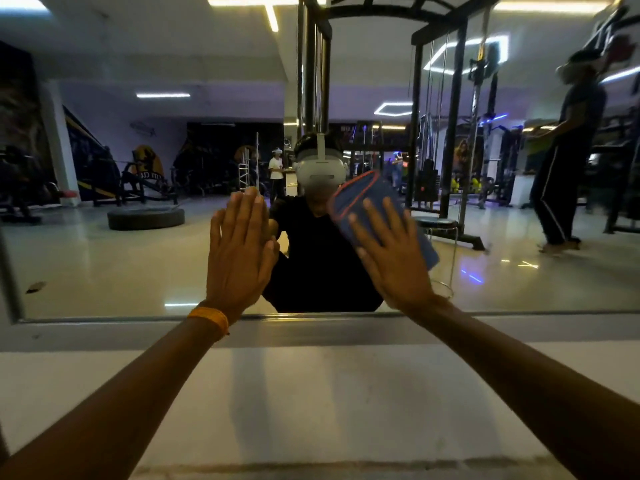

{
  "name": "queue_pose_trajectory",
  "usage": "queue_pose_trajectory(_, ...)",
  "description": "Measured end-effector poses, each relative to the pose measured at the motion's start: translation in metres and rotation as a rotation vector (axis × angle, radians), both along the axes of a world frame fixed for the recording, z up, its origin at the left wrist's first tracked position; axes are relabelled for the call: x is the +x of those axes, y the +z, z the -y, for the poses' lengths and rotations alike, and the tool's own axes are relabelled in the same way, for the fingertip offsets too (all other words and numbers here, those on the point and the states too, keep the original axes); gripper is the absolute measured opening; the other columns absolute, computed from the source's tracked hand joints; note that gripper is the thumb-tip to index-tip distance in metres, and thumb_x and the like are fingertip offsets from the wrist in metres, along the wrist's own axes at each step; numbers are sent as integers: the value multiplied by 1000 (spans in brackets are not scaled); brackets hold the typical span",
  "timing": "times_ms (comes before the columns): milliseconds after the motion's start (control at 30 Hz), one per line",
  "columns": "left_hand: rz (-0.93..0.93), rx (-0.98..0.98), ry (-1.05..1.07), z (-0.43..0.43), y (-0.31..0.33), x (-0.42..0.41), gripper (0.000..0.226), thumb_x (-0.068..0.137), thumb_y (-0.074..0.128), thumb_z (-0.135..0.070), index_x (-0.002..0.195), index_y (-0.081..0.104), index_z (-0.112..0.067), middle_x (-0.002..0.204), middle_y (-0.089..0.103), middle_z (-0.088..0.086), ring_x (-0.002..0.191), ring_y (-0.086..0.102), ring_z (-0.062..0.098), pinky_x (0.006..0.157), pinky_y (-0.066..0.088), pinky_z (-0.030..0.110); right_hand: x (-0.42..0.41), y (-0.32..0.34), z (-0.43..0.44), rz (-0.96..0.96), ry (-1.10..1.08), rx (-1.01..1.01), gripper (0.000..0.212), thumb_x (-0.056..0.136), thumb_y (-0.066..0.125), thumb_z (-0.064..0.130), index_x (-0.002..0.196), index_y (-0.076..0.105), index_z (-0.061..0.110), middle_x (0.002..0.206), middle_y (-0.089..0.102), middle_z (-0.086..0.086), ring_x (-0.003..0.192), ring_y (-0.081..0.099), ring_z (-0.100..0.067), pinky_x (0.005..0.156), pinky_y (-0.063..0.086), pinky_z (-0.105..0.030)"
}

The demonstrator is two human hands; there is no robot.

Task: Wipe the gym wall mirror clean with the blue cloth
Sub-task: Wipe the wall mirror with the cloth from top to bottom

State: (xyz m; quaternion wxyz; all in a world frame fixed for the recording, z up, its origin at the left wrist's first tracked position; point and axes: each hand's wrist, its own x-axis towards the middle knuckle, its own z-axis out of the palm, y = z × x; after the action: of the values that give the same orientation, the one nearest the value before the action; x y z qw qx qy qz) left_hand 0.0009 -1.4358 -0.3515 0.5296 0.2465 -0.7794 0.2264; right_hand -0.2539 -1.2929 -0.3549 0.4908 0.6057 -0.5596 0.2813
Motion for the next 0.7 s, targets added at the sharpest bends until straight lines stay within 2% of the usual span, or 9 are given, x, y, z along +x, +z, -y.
queue_pose_trajectory(67, 37, -35, -18, 2, 18, -3, 69, 106, 31, -38, 165, 13, -6, 174, 5, 13, 161, 1, 29, 130, -4, 47, -3, -2, 7, -338, 6, 174, 54, 110, 33, 38, 163, 23, 26, 171, 19, -6, 159, 8, -31, 129, 1, -51)
queue_pose_trajectory(133, 36, -40, -17, 8, 33, -1, 70, 106, 30, -39, 165, 12, -6, 174, 5, 13, 161, 1, 28, 130, -2, 49, -21, 28, 0, -455, -31, 158, 54, 112, 31, 42, 163, 26, 26, 171, 20, -7, 159, 13, -30, 129, 10, -51)
queue_pose_trajectory(200, 21, -36, 11, 16, 45, 2, 70, 106, 28, -41, 165, 10, -8, 174, 4, 13, 161, 1, 29, 130, 2, 53, -34, 63, -7, -333, -77, 32, 54, 112, 25, 43, 163, 22, 27, 170, 19, -9, 158, 13, -32, 128, 10, -51)
queue_pose_trajectory(333, 16, -43, -12, 22, 64, 5, 70, 106, 29, -41, 165, 10, -11, 174, 4, 10, 161, 0, 27, 130, 3, 54, -4, 93, 2, 166, -69, -218, 56, 111, 27, 41, 164, 18, 26, 172, 11, -7, 159, 5, -30, 129, 0, -47)
queue_pose_trajectory(400, -4, -40, -41, 24, 73, 4, 71, 105, 34, -39, 166, 10, -11, 174, 1, 9, 161, -4, 26, 130, 0, 53, 20, 85, 22, 87, -54, -184, 57, 110, 29, 39, 164, 23, 23, 172, 12, -7, 159, 6, -31, 129, -3, -47)
queue_pose_trajectory(500, -16, -25, -54, 31, 88, 5, 71, 105, 35, -39, 166, 6, -15, 175, -2, 6, 161, -6, 24, 130, 1, 54, 18, 83, 34, -395, -24, 58, 56, 110, 31, 41, 162, 24, 23, 170, 22, -9, 158, 13, -31, 128, 3, -50)
queue_pose_trajectory(567, -12, -16, -61, 39, 95, 10, 71, 105, 36, -38, 166, 7, -18, 175, -1, 6, 161, -6, 25, 129, 3, 58, 4, 105, 24, -540, -4, 125, 55, 111, 27, 45, 161, 25, 24, 169, 25, -9, 158, 15, -31, 129, 8, -50)
queue_pose_trajectory(633, -1, -21, -53, 44, 98, 16, 71, 104, 37, -39, 166, 9, -18, 175, 0, 6, 161, -5, 25, 129, 3, 58, -12, 136, 16, -482, -50, 33, 55, 111, 20, 47, 161, 24, 24, 168, 25, -11, 157, 17, -32, 128, 10, -50)
queue_pose_trajectory(700, -11, -26, -69, 45, 99, 18, 72, 102, 38, -38, 166, 12, -16, 175, 2, 7, 161, -4, 25, 129, 2, 56, -20, 164, 9, -164, -102, -129, 57, 111, 11, 50, 162, 16, 26, 170, 18, -11, 158, 13, -32, 128, 4, -48)
